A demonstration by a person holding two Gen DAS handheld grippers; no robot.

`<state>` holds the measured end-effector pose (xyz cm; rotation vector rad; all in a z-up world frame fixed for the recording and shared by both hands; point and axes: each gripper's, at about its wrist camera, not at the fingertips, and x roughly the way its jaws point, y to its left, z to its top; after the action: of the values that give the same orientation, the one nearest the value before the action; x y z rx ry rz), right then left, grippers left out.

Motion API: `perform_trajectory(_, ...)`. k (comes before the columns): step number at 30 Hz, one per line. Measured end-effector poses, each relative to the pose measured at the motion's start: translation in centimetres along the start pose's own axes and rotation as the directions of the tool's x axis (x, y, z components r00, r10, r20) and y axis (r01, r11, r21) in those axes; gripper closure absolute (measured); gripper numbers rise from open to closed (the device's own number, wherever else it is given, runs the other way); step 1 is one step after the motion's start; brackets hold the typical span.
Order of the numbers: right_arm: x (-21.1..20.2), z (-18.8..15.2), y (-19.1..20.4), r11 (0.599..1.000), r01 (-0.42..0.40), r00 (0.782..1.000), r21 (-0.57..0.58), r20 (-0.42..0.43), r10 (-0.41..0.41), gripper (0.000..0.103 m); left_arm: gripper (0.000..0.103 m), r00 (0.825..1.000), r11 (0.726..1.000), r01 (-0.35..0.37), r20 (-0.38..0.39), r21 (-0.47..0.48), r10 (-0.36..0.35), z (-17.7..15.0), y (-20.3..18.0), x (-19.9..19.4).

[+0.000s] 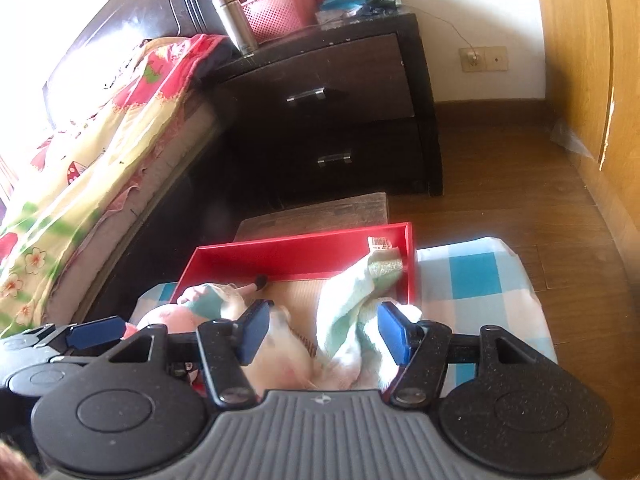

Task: Organize soft objects
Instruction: 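Open the left tool over the box while the right tool releases the towel inside, then move the left tool toward the striped knit glove while the right tool approaches the pink knit hat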

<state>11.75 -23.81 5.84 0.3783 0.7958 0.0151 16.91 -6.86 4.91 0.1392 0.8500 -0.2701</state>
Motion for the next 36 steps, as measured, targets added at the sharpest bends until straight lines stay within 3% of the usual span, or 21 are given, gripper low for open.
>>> perform_trajectory(6,-2.6,-1.1,-0.1,0.999,0.024,1.000,-0.025,-0.008,-0.024,0.062,0.005,1.000,0.999,0.029,-0.004,-0.024,-0.029,-2.2,1.1,-2.9)
perform_trajectory(10,-3.9,-3.2,0.2,0.996,0.052,0.997,-0.073,-0.045,-0.056,0.047,0.005,0.996,0.996,0.071,-0.042,-0.046,-0.073,-5.5,2.2,-4.2)
perform_trajectory(12,-4.4,-4.7,0.0,0.995,0.057,0.996,-0.085,-0.067,-0.063,0.045,0.005,0.992,0.993,0.098,-0.076,-0.071,-0.103,-7.6,2.8,-4.2)
perform_trajectory(15,-4.5,-6.8,-0.1,0.992,0.053,0.987,-0.118,-0.142,-0.070,0.045,0.005,0.977,0.990,0.116,-0.172,-0.075,-0.127,-10.4,3.1,-3.8)
perform_trajectory(20,-5.3,-9.9,-0.2,0.986,0.054,0.977,-0.157,-0.197,-0.085,0.045,0.006,0.958,0.981,0.155,-0.227,-0.115,-0.177,-13.2,4.1,-3.8)
perform_trajectory(25,-6.3,-11.2,-0.7,0.993,0.029,0.974,-0.118,-0.220,-0.055,0.045,0.007,0.920,0.955,0.230,-0.279,-0.186,-0.276,-14.6,4.1,-2.8)
perform_trajectory(30,-6.9,-11.6,-1.1,0.992,0.027,0.973,-0.125,-0.225,-0.055,0.045,0.009,0.932,0.983,0.134,-0.323,-0.124,-0.167,-15.1,3.1,-1.0)
perform_trajectory(36,-6.6,-11.8,-2.8,0.987,0.060,0.954,-0.147,-0.282,-0.100,0.045,0.009,0.923,0.986,0.123,-0.352,-0.116,-0.156,-15.0,2.8,0.4)
